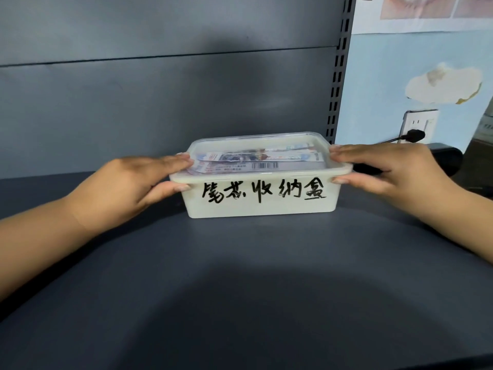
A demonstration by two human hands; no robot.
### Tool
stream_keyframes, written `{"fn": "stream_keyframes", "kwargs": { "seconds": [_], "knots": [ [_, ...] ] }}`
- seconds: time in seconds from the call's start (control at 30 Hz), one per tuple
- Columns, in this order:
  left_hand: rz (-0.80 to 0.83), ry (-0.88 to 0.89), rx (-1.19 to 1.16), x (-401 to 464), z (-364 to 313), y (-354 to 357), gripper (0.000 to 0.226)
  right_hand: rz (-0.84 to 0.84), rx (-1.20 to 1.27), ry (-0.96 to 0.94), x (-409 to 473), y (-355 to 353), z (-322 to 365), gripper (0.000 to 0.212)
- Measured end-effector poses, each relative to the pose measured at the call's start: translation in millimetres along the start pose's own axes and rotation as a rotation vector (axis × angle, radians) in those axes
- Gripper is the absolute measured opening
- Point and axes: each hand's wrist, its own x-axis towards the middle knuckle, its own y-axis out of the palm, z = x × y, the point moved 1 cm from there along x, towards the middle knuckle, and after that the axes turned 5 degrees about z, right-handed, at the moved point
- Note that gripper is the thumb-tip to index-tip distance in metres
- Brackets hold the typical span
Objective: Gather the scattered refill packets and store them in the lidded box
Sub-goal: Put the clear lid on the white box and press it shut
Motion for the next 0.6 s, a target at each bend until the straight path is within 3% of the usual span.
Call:
{"fn": "stream_keyframes", "kwargs": {
  "seconds": [0.07, 0.13, 0.2, 0.3, 0.37, 0.47, 0.6],
  "knots": [
    [0.02, 0.01, 0.002, 3, -2, -5, 0.068, 0.035, -0.028, 0.008, 0, -3, 1, 0.066],
    [0.007, -0.019, -0.172, 6, -7, -14, 0.065, 0.129, 0.007, -0.003, 4, -12, 5, 0.071],
    [0.001, -0.241, -0.414, 15, -10, -22, 0.053, 0.178, 0.039, -0.011, 15, -19, 5, 0.069],
    [-0.039, -0.69, -0.736, 48, 5, -12, 0.033, 0.21, 0.113, 0.33, 50, -12, -5, 0.049],
    [-0.062, -0.932, -0.87, 70, 12, -2, 0.038, 0.341, 0.24, 0.677, 70, 6, -17, 0.051],
    [0.031, -1.088, -1.087, 76, 12, 13, 0.045, 0.34, 0.787, 1.097, 82, 26, -21, 0.045],
    [0.059, -1.162, -1.239, 79, 11, 34, 0.03, 0.246, 1.07, 1.208, 76, 44, -31, 0.022]
  ]
}}
